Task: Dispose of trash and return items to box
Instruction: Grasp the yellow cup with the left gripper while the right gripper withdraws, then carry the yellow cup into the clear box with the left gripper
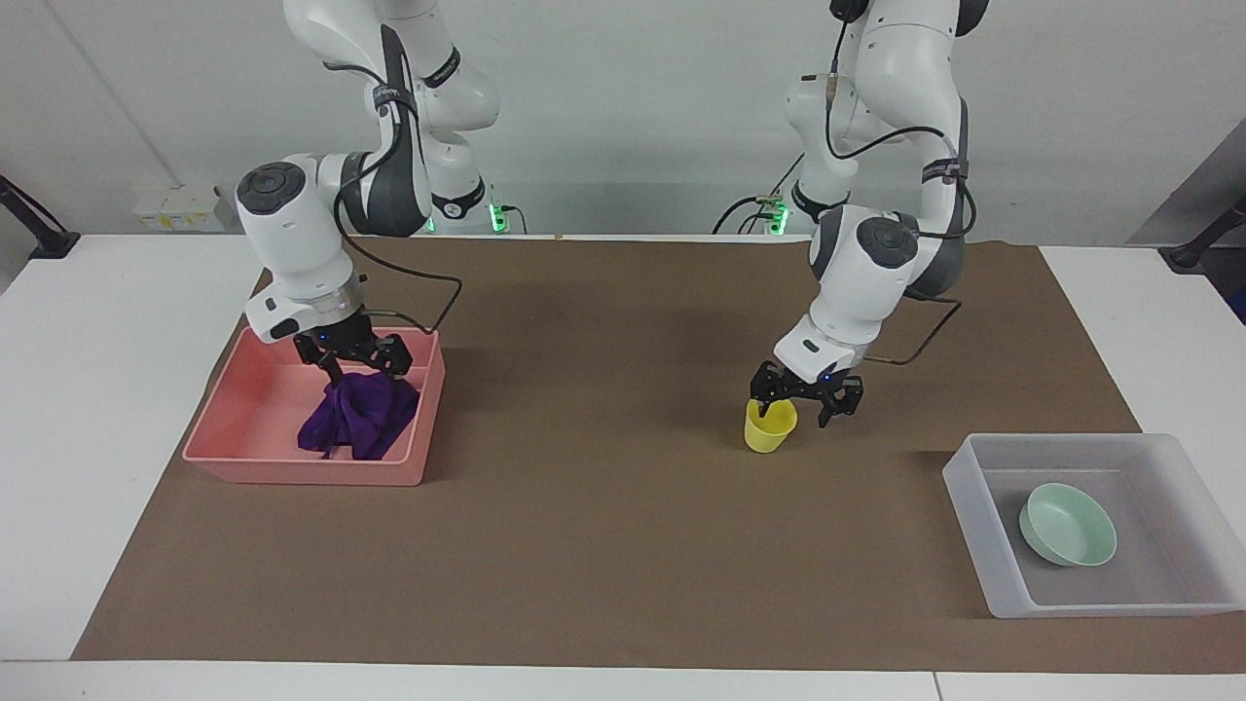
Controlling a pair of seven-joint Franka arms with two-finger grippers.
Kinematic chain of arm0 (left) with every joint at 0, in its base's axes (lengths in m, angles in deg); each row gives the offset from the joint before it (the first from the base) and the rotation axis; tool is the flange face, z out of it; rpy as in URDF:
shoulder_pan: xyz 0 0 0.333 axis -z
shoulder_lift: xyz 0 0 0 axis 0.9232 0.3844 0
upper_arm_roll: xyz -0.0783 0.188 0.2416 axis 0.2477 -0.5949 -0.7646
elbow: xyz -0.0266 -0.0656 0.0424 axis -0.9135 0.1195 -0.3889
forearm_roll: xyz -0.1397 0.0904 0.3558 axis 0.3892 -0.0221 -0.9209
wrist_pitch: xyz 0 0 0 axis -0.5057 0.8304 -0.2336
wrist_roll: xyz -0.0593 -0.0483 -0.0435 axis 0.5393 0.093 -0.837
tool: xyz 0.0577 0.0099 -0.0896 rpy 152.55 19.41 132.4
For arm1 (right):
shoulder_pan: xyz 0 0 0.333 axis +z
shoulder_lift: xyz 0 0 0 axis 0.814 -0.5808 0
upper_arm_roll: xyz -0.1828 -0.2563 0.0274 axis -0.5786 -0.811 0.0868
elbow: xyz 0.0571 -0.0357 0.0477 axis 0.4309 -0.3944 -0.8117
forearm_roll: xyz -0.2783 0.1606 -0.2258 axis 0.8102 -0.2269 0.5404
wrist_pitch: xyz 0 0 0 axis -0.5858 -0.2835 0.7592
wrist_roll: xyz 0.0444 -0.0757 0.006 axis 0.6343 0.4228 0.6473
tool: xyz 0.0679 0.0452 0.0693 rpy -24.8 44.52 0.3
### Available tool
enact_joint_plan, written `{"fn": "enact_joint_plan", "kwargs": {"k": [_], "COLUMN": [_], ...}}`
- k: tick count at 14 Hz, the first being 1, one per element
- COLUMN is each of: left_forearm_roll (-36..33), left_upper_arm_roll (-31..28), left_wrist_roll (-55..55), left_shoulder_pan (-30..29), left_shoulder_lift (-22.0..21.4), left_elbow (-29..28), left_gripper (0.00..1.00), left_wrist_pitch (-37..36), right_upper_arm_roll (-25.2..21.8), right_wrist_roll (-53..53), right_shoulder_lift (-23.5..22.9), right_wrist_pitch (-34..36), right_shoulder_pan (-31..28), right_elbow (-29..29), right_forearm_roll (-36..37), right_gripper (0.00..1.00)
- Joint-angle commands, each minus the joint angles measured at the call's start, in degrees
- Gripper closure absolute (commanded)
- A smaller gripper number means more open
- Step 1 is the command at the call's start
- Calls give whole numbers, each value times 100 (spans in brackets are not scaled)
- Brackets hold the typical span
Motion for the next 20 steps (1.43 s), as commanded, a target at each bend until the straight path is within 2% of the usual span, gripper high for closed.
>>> {"fn": "enact_joint_plan", "kwargs": {"k": [1, 2, 3, 4, 5, 8, 12, 17, 20], "left_forearm_roll": [-121, -112, -112, -112, -112, -112, -112, -103, -112], "left_upper_arm_roll": [-90, -90, -90, -90, -90, -99, -90, -90, -90], "left_wrist_roll": [-101, -101, -127, -153, -119, -92, 258, 838, 1024], "left_shoulder_pan": [86, 60, 33, 7, -19, -81, -932, -1758, -2294], "left_shoulder_lift": [-202, -211, -211, -211, -211, -185, -124, 263, 412], "left_elbow": [-473, -473, -482, -482, -473, -385, 518, 1529, 1758], "left_gripper": [0, 15, 59, 92, 100, 100, 100, 100, 100], "left_wrist_pitch": [426, 418, 409, 426, 427, 461, 488, 462, 541], "right_upper_arm_roll": [8, 8, 8, 8, 8, -10, -71, -63, -54], "right_wrist_roll": [88, 89, 89, 89, 115, 63, -261, -369, -377], "right_shoulder_lift": [256, 353, 441, 511, 564, 573, 573, 670, 670], "right_wrist_pitch": [729, 861, 1045, 1265, 1519, 2530, 3786, 4000, 3983], "right_shoulder_pan": [-70, -70, -70, -70, -70, -140, -175, -175, -210], "right_elbow": [453, 550, 656, 814, 1024, 1867, 2913, 2758, 2749], "right_forearm_roll": [-13, -39, -57, -66, -66, -57, 48, 40, 31], "right_gripper": [0, 0, 0, 0, 0, 0, 0, 0, 0]}}
